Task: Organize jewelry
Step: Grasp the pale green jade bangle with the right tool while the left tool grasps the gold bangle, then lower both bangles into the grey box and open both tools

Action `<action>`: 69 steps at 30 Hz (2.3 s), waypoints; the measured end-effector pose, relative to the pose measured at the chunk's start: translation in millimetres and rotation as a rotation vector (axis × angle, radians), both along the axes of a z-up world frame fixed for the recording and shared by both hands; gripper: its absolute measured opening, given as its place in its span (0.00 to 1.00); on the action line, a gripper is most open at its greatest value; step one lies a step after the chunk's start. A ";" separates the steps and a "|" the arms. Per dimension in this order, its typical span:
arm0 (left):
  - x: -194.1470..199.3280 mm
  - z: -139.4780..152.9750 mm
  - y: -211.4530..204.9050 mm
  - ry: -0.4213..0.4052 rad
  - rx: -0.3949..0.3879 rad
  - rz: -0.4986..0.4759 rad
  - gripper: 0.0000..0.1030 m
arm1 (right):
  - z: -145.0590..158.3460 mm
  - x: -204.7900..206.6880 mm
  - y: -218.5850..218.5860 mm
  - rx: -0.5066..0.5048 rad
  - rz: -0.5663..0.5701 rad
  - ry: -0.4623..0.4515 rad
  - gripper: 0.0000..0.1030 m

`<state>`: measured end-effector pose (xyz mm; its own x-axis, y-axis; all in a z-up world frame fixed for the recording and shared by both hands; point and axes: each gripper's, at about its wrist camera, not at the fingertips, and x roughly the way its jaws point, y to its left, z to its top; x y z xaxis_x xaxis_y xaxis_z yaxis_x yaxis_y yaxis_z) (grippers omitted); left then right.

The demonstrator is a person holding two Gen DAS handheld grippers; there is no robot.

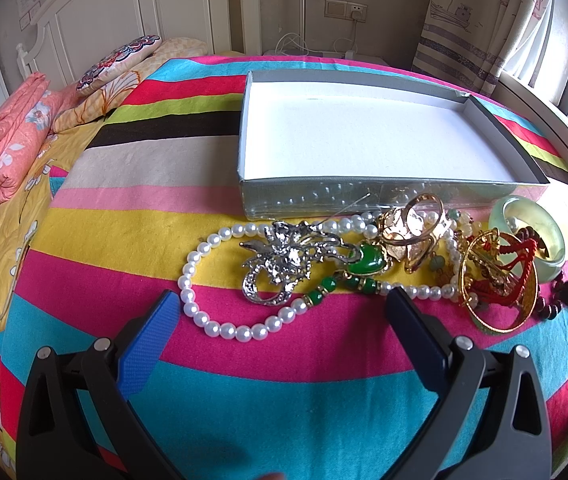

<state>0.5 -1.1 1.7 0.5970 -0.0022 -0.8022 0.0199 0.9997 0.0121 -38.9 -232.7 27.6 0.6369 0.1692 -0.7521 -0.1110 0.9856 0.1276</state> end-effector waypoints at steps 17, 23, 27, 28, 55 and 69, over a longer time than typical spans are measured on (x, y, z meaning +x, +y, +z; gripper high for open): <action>-85.5 44.1 4.9 -0.146 -0.166 -0.290 0.79 | -1.0 72.6 5.5 -0.018 0.042 0.156 0.48; -95.1 38.9 -40.6 -0.134 -0.121 -0.467 0.55 | -5.8 63.2 16.7 -0.015 0.125 0.134 0.29; -86.8 29.4 -63.1 -0.126 -0.062 -0.524 0.47 | -1.6 37.0 16.8 -0.051 0.150 0.062 0.16; -84.9 28.7 -66.7 -0.131 -0.047 -0.535 0.45 | -1.0 30.5 13.8 -0.033 0.151 0.047 0.16; -106.9 41.5 -71.7 -0.238 -0.035 -0.623 0.02 | 20.3 -15.6 -43.1 0.181 0.039 -0.136 0.16; -65.7 68.3 -56.5 -0.272 -0.027 -0.544 0.02 | 27.0 0.2 -30.2 0.170 0.056 -0.149 0.16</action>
<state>-65.2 -57.6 70.0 0.6883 -0.3822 -0.6166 0.5273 0.8473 0.0634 -38.6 -262.9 54.5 0.7245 0.3237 -0.6086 -0.1953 0.9431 0.2691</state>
